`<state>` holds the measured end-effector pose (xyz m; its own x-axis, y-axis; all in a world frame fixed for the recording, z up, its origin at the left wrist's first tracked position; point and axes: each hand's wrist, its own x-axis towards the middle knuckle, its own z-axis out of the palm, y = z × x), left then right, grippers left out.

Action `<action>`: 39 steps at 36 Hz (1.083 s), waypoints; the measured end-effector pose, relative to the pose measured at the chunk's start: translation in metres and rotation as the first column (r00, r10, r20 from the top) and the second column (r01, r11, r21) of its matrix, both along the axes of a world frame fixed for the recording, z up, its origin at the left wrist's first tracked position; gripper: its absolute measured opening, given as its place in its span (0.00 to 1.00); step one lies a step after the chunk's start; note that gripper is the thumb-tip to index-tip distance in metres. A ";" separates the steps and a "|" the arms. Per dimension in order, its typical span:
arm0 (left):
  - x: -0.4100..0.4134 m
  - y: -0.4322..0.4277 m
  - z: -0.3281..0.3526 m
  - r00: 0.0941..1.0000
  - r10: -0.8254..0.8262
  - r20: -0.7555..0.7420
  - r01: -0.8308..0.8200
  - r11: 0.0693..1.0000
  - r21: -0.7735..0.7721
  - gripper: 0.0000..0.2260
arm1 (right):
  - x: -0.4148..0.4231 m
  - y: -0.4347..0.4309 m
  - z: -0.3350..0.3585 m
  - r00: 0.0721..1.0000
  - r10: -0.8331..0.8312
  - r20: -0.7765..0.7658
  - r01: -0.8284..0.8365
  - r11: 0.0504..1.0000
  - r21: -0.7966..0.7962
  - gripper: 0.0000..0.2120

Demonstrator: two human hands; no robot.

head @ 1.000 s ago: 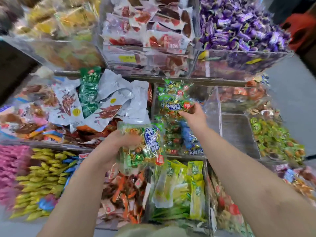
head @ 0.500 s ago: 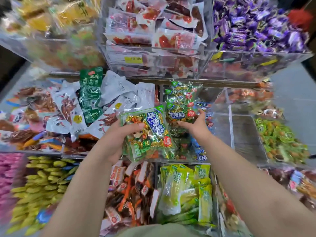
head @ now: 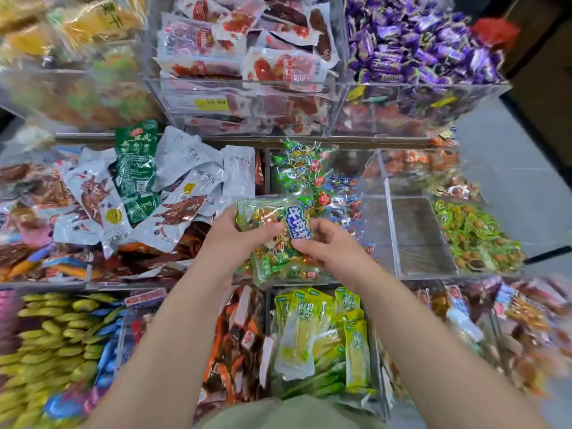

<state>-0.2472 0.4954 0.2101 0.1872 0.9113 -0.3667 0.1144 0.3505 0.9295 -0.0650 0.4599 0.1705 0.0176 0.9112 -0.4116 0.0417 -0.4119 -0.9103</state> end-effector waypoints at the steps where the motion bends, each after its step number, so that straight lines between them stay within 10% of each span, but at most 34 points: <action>1: 0.001 -0.001 0.000 1.000 0.021 0.008 -0.021 1.000 0.005 0.25 | 0.002 -0.002 -0.001 1.000 -0.006 -0.007 0.006 1.000 -0.003 0.28; 9: -0.029 0.006 -0.008 0.964 0.265 0.030 -0.265 0.964 -0.006 0.40 | 0.055 0.009 0.007 0.927 -0.263 0.267 0.214 0.956 0.200 0.20; 15: -0.044 0.009 -0.009 0.953 0.297 0.062 -0.296 0.955 -0.017 0.38 | 0.041 0.055 0.014 0.462 0.019 0.887 -0.306 0.942 0.140 0.22; 22: -0.048 0.013 -0.011 0.959 0.281 0.046 -0.280 0.960 -0.025 0.40 | 0.016 0.075 -0.029 0.219 -0.146 0.965 -0.408 0.885 0.226 0.26; 27: -0.051 0.015 -0.018 0.959 0.281 0.029 -0.280 0.959 -0.036 0.39 | 0.023 0.059 -0.052 0.515 -0.318 0.796 0.003 0.929 0.369 0.49; 31: -0.051 0.017 -0.023 0.955 0.295 -0.005 -0.295 0.954 -0.048 0.39 | 0.029 0.048 -0.064 0.822 -0.281 0.495 0.218 0.959 0.182 0.61; 39: -0.049 0.026 -0.024 0.944 0.322 0.079 -0.311 0.943 -0.121 0.40 | 0.027 0.069 -0.064 0.919 -0.165 0.358 0.158 0.986 0.048 0.52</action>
